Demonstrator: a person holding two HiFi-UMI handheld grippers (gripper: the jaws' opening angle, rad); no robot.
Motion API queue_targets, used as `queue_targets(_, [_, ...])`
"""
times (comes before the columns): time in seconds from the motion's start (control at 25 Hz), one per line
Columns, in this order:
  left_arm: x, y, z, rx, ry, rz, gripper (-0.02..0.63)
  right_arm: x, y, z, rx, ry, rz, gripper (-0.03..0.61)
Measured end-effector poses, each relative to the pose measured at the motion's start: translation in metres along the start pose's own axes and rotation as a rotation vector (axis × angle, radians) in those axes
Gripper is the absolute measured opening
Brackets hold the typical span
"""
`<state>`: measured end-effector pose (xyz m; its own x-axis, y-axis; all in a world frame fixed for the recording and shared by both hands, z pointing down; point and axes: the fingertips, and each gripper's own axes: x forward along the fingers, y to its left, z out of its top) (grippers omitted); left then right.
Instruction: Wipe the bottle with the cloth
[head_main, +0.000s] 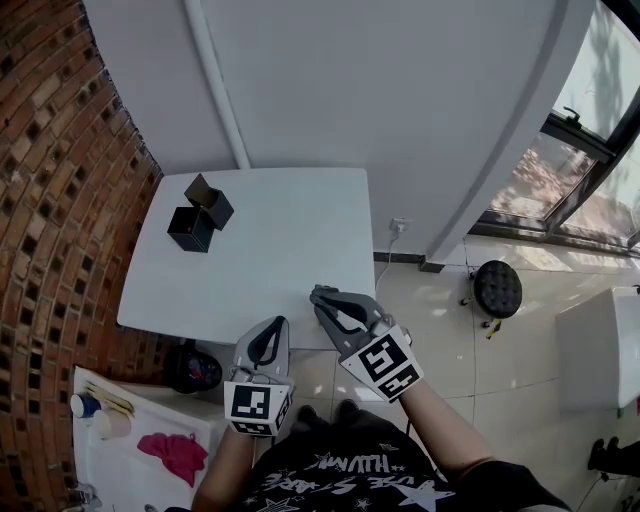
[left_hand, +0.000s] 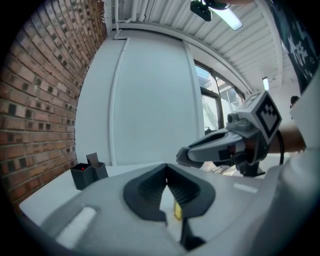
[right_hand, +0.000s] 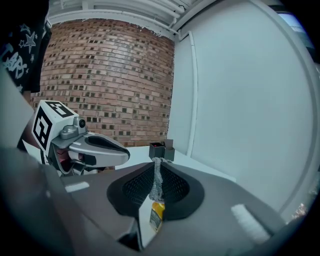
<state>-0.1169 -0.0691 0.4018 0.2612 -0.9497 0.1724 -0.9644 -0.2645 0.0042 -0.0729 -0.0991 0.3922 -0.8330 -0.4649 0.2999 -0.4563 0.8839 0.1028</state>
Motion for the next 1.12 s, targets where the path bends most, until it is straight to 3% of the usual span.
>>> queue_targets(0.2, [0.001,-0.003,-0.003,-0.008,0.006,-0.01,0.003,-0.008,0.007,0.001,0.02,-0.016,0.006,0.037])
queue_targets(0.44, [0.0,-0.001,-0.004,-0.01,0.005,-0.011,0.003,-0.041,-0.006,0.014,-0.044,-0.135,-0.102,0.037])
queue_targets(0.6, [0.003,0.002,-0.011,-0.014,0.02,-0.002,0.003,-0.052,0.002,-0.008,-0.056,-0.102,-0.036,0.037])
queue_targets(0.8, [0.008,0.001,-0.027,-0.014,0.053,-0.007,0.003,-0.041,0.025,-0.047,-0.176,-0.021,0.078,0.037])
queue_targets(1.12, [0.013,0.003,-0.033,-0.011,0.078,0.003,0.003,-0.009,0.033,-0.062,-0.25,-0.026,0.142,0.037])
